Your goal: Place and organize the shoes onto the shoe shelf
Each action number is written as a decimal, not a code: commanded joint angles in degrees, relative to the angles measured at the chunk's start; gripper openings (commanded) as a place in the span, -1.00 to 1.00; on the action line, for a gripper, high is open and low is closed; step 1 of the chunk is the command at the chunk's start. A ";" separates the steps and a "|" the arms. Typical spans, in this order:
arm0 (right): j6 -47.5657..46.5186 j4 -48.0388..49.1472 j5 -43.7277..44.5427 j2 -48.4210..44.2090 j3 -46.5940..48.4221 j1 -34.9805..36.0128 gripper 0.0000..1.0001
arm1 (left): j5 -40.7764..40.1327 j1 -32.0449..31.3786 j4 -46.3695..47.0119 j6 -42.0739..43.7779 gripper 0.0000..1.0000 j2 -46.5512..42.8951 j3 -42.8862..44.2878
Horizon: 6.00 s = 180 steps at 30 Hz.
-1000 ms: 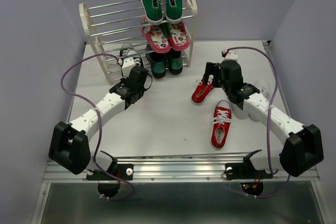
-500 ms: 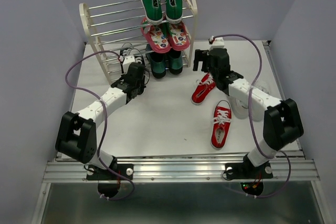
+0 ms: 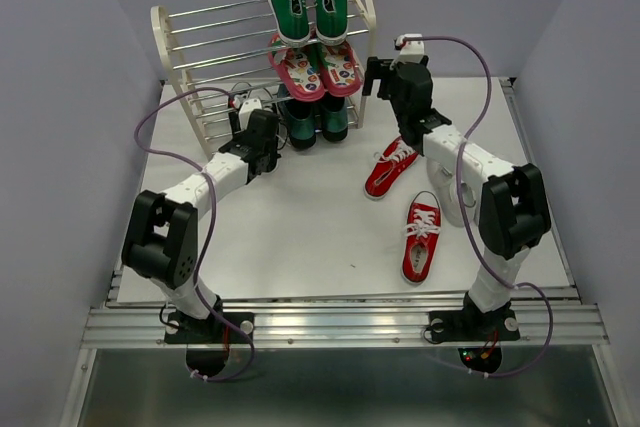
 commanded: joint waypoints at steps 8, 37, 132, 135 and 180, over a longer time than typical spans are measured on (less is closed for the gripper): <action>-1.83 8.93 -2.99 3.11 9.25 -0.15 0.89 | 0.75 1.60 10.30 5.30 -1.00 1.88 6.74; -1.57 12.45 -10.56 9.00 10.06 -0.15 -0.49 | -2.77 4.41 10.39 0.46 -1.00 17.00 23.35; 16.36 -27.10 15.46 -38.46 -29.85 -0.15 1.00 | 14.82 -26.25 6.34 22.00 -1.00 22.31 26.79; 16.36 -27.01 15.81 -39.07 -30.11 -0.15 1.00 | 12.45 -28.27 7.13 20.86 -1.00 15.88 22.66; 15.22 -26.31 19.86 -35.74 -29.50 -0.15 1.00 | -20.70 -10.36 0.18 22.52 -1.00 -19.65 9.82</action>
